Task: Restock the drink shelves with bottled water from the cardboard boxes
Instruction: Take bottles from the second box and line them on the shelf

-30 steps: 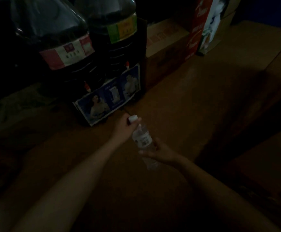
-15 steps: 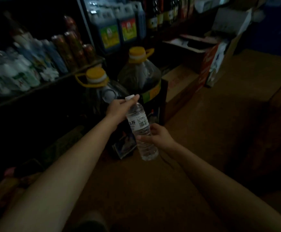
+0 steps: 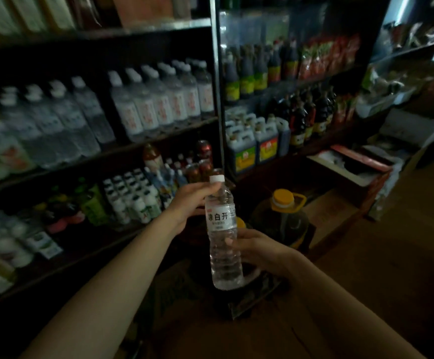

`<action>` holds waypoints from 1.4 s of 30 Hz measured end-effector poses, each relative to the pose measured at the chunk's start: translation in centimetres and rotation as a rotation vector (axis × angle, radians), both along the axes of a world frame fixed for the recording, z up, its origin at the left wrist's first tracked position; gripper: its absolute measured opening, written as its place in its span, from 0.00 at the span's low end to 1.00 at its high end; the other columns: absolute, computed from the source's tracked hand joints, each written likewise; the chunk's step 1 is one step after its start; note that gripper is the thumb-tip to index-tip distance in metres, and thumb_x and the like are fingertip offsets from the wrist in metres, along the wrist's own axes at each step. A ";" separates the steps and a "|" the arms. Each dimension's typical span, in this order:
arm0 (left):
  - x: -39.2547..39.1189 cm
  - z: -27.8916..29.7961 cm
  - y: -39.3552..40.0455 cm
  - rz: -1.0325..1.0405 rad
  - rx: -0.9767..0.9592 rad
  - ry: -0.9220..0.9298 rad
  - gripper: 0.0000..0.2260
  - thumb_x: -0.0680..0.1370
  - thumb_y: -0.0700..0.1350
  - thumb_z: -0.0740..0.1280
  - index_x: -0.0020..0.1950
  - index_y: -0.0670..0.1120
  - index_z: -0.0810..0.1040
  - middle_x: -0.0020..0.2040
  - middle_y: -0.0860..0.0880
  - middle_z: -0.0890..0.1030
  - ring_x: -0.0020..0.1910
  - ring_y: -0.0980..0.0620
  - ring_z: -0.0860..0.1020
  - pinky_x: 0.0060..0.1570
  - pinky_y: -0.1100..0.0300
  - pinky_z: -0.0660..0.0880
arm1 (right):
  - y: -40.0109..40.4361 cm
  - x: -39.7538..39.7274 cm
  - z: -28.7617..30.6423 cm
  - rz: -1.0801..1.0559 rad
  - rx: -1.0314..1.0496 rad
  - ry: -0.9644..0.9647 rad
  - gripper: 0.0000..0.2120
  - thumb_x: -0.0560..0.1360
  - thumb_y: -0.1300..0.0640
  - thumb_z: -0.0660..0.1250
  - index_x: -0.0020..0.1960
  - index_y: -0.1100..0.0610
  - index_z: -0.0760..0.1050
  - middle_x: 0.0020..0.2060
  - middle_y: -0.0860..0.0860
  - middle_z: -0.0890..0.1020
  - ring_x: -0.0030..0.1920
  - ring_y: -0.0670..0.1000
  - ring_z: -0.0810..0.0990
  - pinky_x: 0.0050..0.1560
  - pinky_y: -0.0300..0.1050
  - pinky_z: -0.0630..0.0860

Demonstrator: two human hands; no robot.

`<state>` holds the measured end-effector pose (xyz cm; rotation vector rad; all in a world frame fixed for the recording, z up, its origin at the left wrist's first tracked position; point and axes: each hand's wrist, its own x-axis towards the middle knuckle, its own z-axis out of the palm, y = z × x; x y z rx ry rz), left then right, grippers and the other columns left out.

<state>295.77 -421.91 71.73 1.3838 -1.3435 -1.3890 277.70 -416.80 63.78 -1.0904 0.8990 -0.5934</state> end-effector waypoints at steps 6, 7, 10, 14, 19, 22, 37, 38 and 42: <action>5.6 4.9 -2.9 0.191 -0.085 0.037 0.11 0.74 0.50 0.70 0.50 0.44 0.84 0.46 0.49 0.84 0.45 0.52 0.82 0.45 0.58 0.76 | -5.2 6.2 5.0 0.020 -0.110 0.086 0.23 0.67 0.55 0.75 0.61 0.56 0.77 0.56 0.53 0.83 0.58 0.55 0.81 0.64 0.55 0.73; 6.5 5.3 -3.4 0.223 -0.102 0.040 0.10 0.74 0.50 0.71 0.50 0.44 0.84 0.45 0.49 0.85 0.44 0.53 0.82 0.43 0.60 0.77 | -6.0 7.2 5.5 0.030 -0.129 0.094 0.22 0.67 0.56 0.75 0.60 0.58 0.78 0.55 0.54 0.83 0.58 0.55 0.81 0.64 0.56 0.74; 9.0 6.4 -4.9 0.282 -0.146 0.060 0.07 0.74 0.49 0.71 0.47 0.47 0.84 0.41 0.52 0.85 0.40 0.56 0.83 0.38 0.64 0.77 | -8.6 10.0 7.3 0.079 -0.189 0.145 0.19 0.69 0.54 0.76 0.58 0.57 0.79 0.54 0.52 0.83 0.56 0.53 0.81 0.59 0.50 0.76; 12.6 7.4 -8.3 0.373 -0.141 0.051 0.07 0.73 0.50 0.72 0.47 0.49 0.84 0.48 0.49 0.84 0.48 0.51 0.82 0.50 0.55 0.77 | -13.1 13.5 8.3 0.094 -0.258 0.143 0.22 0.63 0.52 0.79 0.55 0.56 0.81 0.50 0.51 0.85 0.52 0.52 0.83 0.51 0.46 0.77; 16.4 8.8 -12.9 0.417 -0.195 -0.008 0.09 0.74 0.48 0.72 0.53 0.50 0.80 0.51 0.50 0.83 0.50 0.51 0.81 0.53 0.51 0.78 | -19.6 17.3 9.4 0.148 -0.340 0.151 0.13 0.67 0.57 0.77 0.51 0.59 0.82 0.42 0.48 0.86 0.40 0.44 0.84 0.42 0.39 0.80; 18.8 10.4 -16.1 0.449 -0.239 -0.053 0.13 0.75 0.48 0.71 0.59 0.54 0.77 0.53 0.54 0.79 0.52 0.52 0.79 0.53 0.48 0.78 | -23.7 19.8 10.4 0.152 -0.373 0.145 0.19 0.63 0.54 0.80 0.51 0.59 0.82 0.46 0.50 0.86 0.47 0.49 0.85 0.54 0.50 0.80; 28.9 14.6 -27.4 0.321 -0.421 -0.750 0.18 0.71 0.53 0.74 0.57 0.48 0.79 0.52 0.49 0.83 0.51 0.54 0.80 0.51 0.55 0.78 | -38.1 32.0 10.6 0.107 -0.686 0.390 0.30 0.62 0.52 0.81 0.59 0.58 0.74 0.52 0.49 0.82 0.53 0.49 0.80 0.41 0.35 0.76; 29.4 15.0 -28.1 0.313 -0.422 -0.815 0.19 0.71 0.54 0.74 0.57 0.47 0.79 0.51 0.50 0.83 0.50 0.54 0.80 0.50 0.56 0.77 | -38.8 32.6 10.6 0.090 -0.694 0.394 0.30 0.62 0.54 0.81 0.59 0.59 0.74 0.53 0.49 0.82 0.54 0.50 0.80 0.41 0.34 0.76; 31.2 16.2 -30.4 0.310 -0.434 -1.242 0.21 0.68 0.65 0.70 0.54 0.54 0.81 0.47 0.55 0.83 0.48 0.55 0.79 0.45 0.56 0.76 | -41.4 34.5 10.3 0.048 -0.735 0.481 0.28 0.64 0.52 0.80 0.59 0.57 0.73 0.53 0.51 0.82 0.53 0.53 0.80 0.53 0.52 0.79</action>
